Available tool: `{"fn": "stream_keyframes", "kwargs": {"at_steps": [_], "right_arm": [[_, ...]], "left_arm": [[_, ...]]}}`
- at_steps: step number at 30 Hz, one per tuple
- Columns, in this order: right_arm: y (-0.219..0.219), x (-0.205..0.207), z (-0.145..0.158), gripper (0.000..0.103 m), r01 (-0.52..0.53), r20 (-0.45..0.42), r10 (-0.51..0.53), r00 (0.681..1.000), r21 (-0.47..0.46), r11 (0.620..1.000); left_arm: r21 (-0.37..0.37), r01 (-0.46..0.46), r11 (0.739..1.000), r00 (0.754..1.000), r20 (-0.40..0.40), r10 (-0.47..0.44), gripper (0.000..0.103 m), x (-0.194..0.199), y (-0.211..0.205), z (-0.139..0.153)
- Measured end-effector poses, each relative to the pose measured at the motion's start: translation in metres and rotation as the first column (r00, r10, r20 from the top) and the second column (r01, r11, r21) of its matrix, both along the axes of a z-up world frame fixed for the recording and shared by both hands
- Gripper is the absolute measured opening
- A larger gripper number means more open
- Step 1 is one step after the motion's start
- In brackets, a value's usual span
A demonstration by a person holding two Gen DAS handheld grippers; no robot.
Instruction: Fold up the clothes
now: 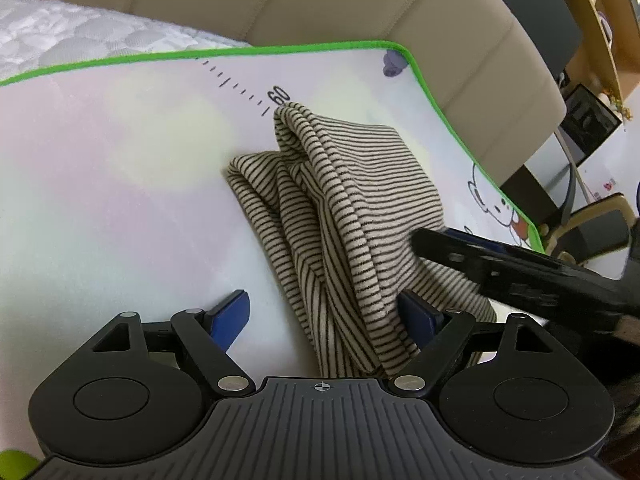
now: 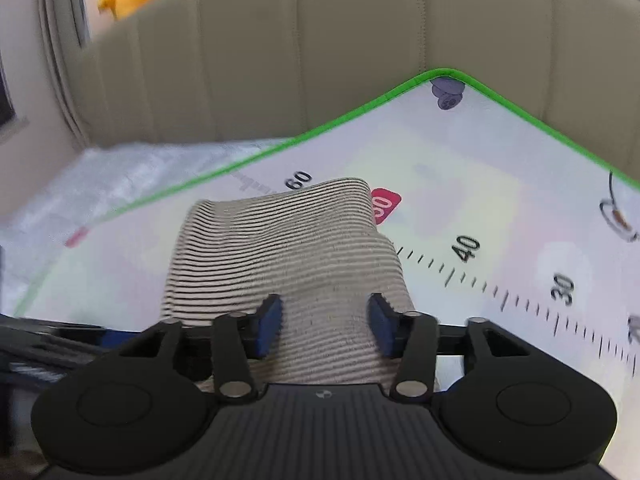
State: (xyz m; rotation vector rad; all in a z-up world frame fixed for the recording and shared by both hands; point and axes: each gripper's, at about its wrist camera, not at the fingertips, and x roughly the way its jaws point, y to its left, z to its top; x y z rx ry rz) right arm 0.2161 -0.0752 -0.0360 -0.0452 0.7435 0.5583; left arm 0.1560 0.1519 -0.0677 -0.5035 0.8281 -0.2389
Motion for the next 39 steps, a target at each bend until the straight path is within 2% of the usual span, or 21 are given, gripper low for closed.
{"fn": "stream_keyframes", "kwargs": {"at_steps": [2, 4, 6, 8, 11, 13, 15, 17, 19, 20, 22, 24, 25, 27, 29, 39], "right_arm": [[-0.025, -0.016, 0.008, 0.089, 0.048, -0.021, -0.047, 0.999, 0.056, 0.997], [-0.058, -0.035, 0.009, 0.099, 0.084, -0.031, -0.082, 0.996, 0.090, 0.992], [-0.088, -0.056, 0.000, 0.103, 0.112, -0.022, -0.111, 0.994, 0.068, 0.991], [-0.116, -0.075, -0.014, 0.103, 0.143, -0.009, -0.143, 0.990, 0.016, 0.990], [-0.150, -0.093, -0.041, 0.103, 0.203, -0.038, -0.205, 0.978, -0.036, 0.978], [-0.164, -0.100, -0.060, 0.103, 0.212, -0.069, -0.217, 0.974, -0.076, 0.974], [-0.163, -0.108, -0.066, 0.103, 0.165, -0.012, -0.167, 0.986, -0.104, 0.981], [-0.154, -0.103, -0.066, 0.103, 0.143, -0.002, -0.144, 0.990, -0.121, 0.982], [-0.144, -0.094, -0.064, 0.103, 0.077, -0.003, -0.078, 0.997, -0.129, 0.989], [-0.140, -0.089, -0.066, 0.103, 0.052, -0.010, -0.054, 0.998, -0.135, 0.989], [-0.132, -0.080, -0.069, 0.103, 0.006, -0.024, -0.009, 1.000, -0.147, 0.989], [-0.131, -0.074, -0.071, 0.103, -0.011, -0.010, 0.010, 1.000, -0.143, 0.990], [-0.132, -0.075, -0.073, 0.103, -0.020, 0.005, 0.021, 1.000, -0.137, 0.990], [-0.134, -0.080, -0.077, 0.103, -0.025, 0.060, 0.032, 0.998, -0.110, 0.994], [-0.135, -0.087, -0.082, 0.103, -0.020, 0.113, 0.030, 0.993, -0.089, 0.996], [-0.138, -0.091, -0.077, 0.103, -0.018, 0.095, 0.026, 0.995, -0.081, 0.997]], "left_arm": [[0.039, -0.022, 0.999, 1.000, 0.013, 0.022, 0.087, -0.006, -0.004, 0.003], [0.083, -0.058, 0.995, 0.998, 0.015, 0.057, 0.091, -0.013, -0.008, 0.007], [0.129, -0.101, 0.987, 0.995, 0.011, 0.100, 0.097, -0.022, -0.012, 0.010], [0.164, -0.139, 0.977, 0.990, 0.012, 0.139, 0.097, -0.029, -0.016, 0.014], [0.224, -0.194, 0.955, 0.981, 0.039, 0.190, 0.097, -0.043, -0.027, 0.023], [0.309, -0.226, 0.924, 0.974, 0.078, 0.212, 0.096, -0.059, -0.043, 0.035], [0.383, -0.254, 0.888, 0.967, 0.121, 0.224, 0.096, -0.074, -0.065, 0.048], [0.398, -0.300, 0.867, 0.954, 0.151, 0.260, 0.101, -0.092, -0.086, 0.055], [0.375, -0.357, 0.856, 0.933, 0.177, 0.312, 0.103, -0.114, -0.108, 0.055], [0.380, -0.375, 0.845, 0.927, 0.178, 0.331, 0.103, -0.124, -0.123, 0.049], [0.415, -0.361, 0.835, 0.932, 0.144, 0.331, 0.103, -0.132, -0.150, 0.031], [0.457, -0.300, 0.837, 0.952, 0.085, 0.295, 0.103, -0.129, -0.167, 0.011], [0.488, -0.269, 0.830, 0.958, 0.046, 0.284, 0.103, -0.123, -0.172, 0.000], [0.532, -0.267, 0.803, 0.958, 0.054, 0.282, 0.103, -0.119, -0.176, -0.007], [0.533, -0.276, 0.800, 0.955, 0.055, 0.293, 0.103, -0.115, -0.174, -0.007], [0.535, -0.287, 0.795, 0.952, 0.070, 0.297, 0.103, -0.118, -0.179, -0.010]]}}
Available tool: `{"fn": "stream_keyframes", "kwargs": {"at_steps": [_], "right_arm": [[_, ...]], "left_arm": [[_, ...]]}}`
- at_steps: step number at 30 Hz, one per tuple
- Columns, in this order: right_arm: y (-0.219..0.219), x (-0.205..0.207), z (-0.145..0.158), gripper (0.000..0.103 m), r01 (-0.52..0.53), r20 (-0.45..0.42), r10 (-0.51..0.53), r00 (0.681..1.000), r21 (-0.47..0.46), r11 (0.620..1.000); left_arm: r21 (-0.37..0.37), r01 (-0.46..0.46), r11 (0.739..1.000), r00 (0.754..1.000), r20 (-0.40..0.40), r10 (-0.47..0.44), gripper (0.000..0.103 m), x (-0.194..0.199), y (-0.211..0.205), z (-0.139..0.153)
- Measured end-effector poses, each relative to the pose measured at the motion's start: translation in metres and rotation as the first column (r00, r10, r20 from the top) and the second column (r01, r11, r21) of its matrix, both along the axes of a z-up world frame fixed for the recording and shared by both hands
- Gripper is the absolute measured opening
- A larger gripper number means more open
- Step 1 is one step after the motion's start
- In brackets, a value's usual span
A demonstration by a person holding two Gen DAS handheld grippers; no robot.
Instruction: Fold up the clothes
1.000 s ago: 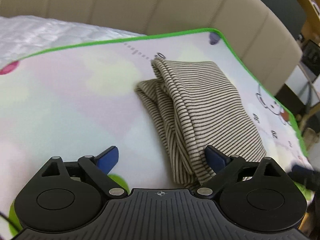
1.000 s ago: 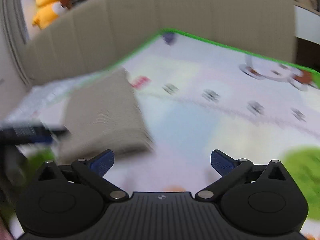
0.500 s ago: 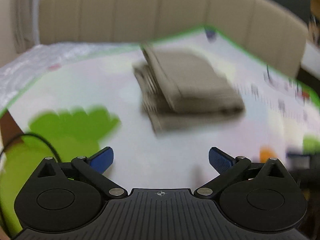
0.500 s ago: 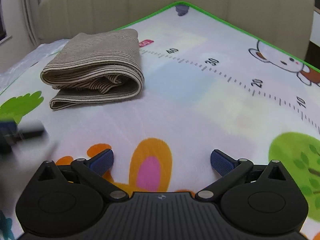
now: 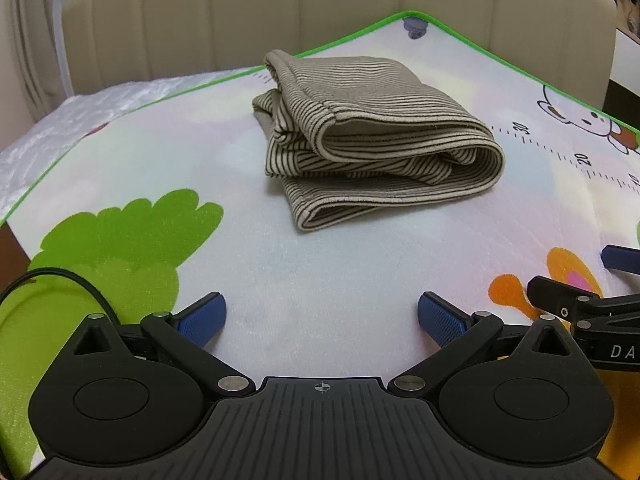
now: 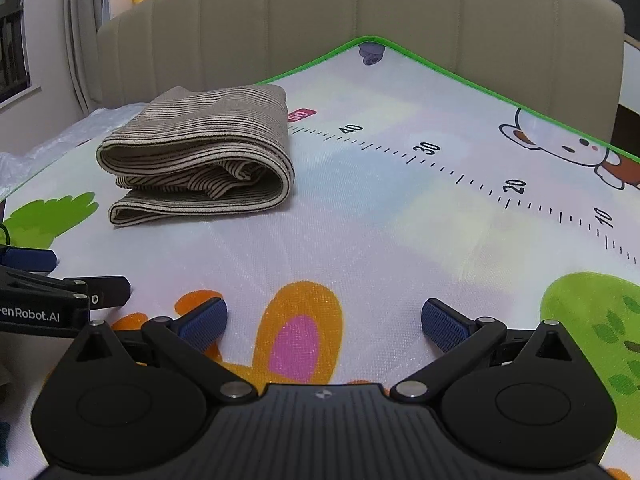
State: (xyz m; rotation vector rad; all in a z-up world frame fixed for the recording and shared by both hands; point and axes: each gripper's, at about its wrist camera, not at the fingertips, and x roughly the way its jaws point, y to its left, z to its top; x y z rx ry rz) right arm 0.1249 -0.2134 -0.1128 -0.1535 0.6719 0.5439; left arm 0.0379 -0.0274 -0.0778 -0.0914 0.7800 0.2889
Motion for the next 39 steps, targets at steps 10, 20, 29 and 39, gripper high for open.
{"fn": "stream_keyframes", "kwargs": {"at_steps": [10, 20, 29, 39], "right_arm": [[0.0015, -0.0010, 0.0000, 0.103, 0.004, 0.003, -0.004, 1.000, 0.000, 1.000], [0.0009, -0.0008, -0.0002, 0.103, 0.003, 0.003, -0.003, 1.000, 0.001, 1.000], [0.0008, -0.0006, -0.0006, 0.103, 0.002, 0.003, -0.002, 1.000, 0.004, 1.000], [0.0006, -0.0005, -0.0012, 0.103, 0.002, 0.003, -0.002, 1.000, 0.005, 1.000]], "left_arm": [[-0.005, 0.000, 1.000, 1.000, -0.010, 0.000, 0.103, 0.0017, 0.0026, -0.0002], [0.005, 0.001, 1.000, 1.000, -0.002, -0.001, 0.103, 0.0003, 0.0026, -0.0012], [-0.001, -0.001, 1.000, 1.000, -0.016, 0.001, 0.103, 0.0012, 0.0021, 0.0005], [0.008, 0.000, 1.000, 1.000, -0.010, 0.000, 0.103, 0.0002, 0.0005, -0.0006]]}}
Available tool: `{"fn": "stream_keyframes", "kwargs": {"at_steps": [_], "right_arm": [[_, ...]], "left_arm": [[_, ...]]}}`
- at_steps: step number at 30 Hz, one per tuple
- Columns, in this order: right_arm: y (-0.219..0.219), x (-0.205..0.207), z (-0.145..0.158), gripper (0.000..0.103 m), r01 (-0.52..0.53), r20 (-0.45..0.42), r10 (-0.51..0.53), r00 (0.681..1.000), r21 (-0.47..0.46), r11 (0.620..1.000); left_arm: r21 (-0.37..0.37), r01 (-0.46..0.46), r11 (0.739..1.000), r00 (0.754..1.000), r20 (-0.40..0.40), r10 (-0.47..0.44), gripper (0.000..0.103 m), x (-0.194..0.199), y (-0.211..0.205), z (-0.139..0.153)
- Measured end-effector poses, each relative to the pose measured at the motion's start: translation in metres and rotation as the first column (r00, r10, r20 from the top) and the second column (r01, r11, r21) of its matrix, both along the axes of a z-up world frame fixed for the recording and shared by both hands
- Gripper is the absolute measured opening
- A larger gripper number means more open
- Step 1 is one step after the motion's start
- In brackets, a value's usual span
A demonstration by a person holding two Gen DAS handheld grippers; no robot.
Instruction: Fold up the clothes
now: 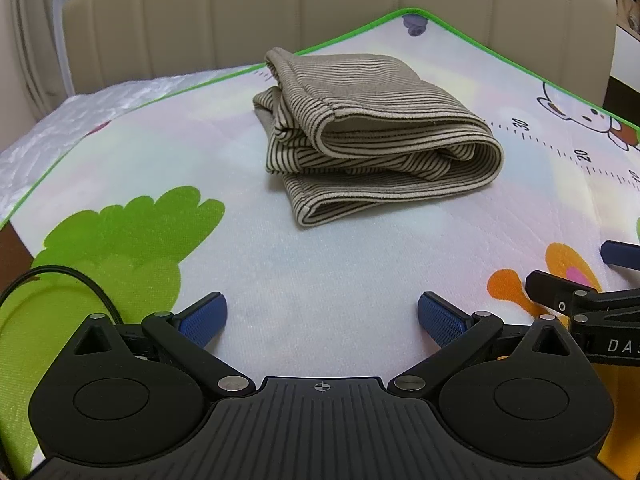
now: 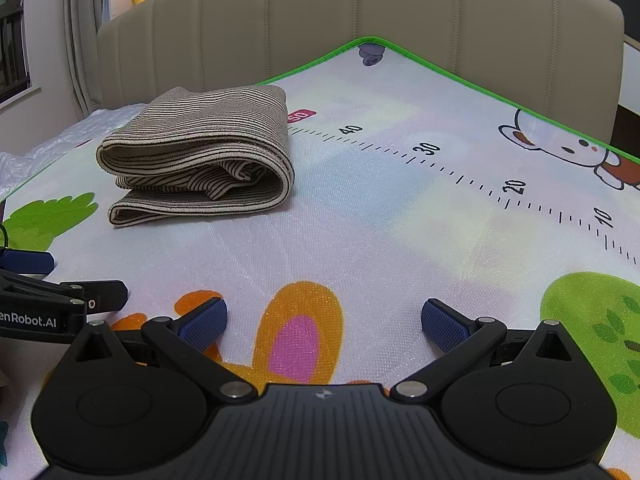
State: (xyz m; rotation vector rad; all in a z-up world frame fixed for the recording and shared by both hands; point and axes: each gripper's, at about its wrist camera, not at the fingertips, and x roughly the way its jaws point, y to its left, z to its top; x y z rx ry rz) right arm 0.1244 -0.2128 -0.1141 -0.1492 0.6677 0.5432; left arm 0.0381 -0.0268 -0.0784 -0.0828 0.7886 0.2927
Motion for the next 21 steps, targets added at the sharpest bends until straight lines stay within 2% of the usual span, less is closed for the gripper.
{"fn": "stream_keyframes", "kwargs": {"at_steps": [21], "right_arm": [[0.0005, -0.0002, -0.0012, 0.103, -0.001, 0.001, 0.001, 1.000, -0.001, 1.000]], "left_arm": [[-0.006, 0.002, 1.000, 1.000, -0.012, -0.002, 0.103, -0.0001, 0.0013, -0.0001]]}}
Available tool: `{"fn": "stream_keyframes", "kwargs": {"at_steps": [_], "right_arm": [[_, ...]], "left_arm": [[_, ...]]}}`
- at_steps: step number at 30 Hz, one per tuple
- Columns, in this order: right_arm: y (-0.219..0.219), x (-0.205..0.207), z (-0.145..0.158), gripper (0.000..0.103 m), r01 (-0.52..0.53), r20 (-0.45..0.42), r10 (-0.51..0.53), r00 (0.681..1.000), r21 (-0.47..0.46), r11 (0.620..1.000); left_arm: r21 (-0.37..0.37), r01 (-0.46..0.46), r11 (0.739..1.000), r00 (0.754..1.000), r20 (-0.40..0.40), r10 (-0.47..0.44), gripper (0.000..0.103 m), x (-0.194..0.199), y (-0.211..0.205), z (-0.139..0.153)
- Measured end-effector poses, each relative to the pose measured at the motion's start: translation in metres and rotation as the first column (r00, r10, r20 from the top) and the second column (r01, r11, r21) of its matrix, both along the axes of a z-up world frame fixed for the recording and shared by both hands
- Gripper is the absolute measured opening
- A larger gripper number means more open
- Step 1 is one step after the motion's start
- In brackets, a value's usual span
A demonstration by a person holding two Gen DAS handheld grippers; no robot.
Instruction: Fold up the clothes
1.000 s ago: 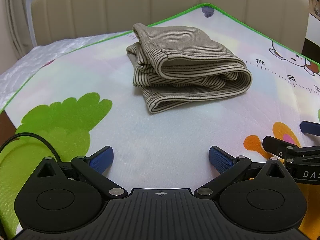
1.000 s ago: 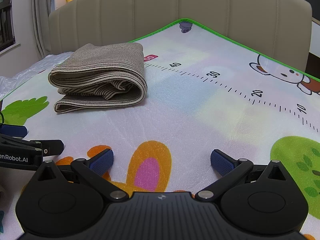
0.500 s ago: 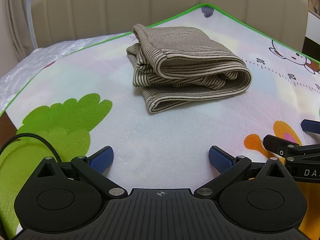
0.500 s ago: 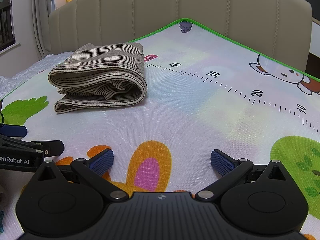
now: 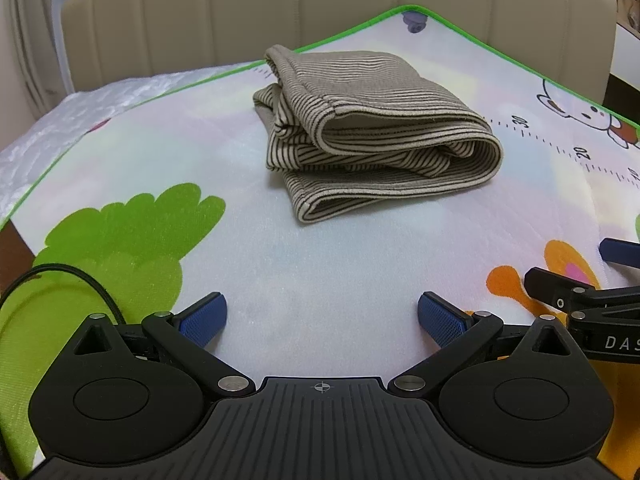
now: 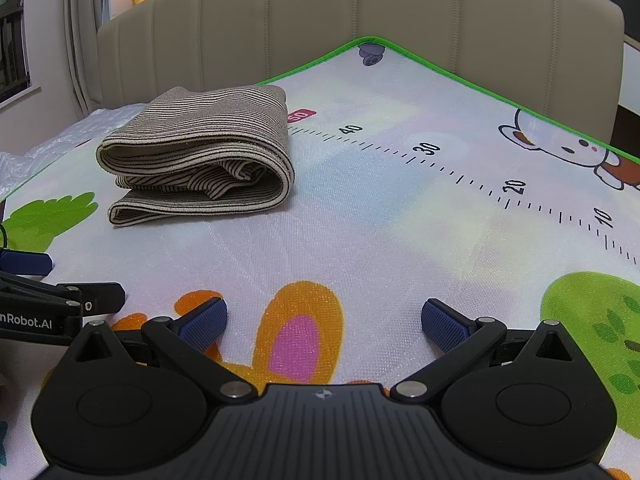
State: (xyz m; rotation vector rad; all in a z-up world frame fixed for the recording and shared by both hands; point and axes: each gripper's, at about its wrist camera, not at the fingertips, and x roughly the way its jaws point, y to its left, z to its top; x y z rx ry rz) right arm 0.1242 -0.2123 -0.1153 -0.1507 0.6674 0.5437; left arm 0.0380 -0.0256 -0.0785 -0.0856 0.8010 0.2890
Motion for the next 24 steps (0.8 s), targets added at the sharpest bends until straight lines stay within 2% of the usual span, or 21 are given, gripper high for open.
{"fn": "stream_keyframes", "kwargs": {"at_steps": [24], "right_arm": [[-0.0009, 0.0003, 0.0002, 0.103, -0.003, 0.001, 0.003, 1.000, 0.002, 1.000]], "left_arm": [[-0.006, 0.002, 1.000, 1.000, -0.007, -0.002, 0.103, -0.0018, 0.0003, 0.0015]]}}
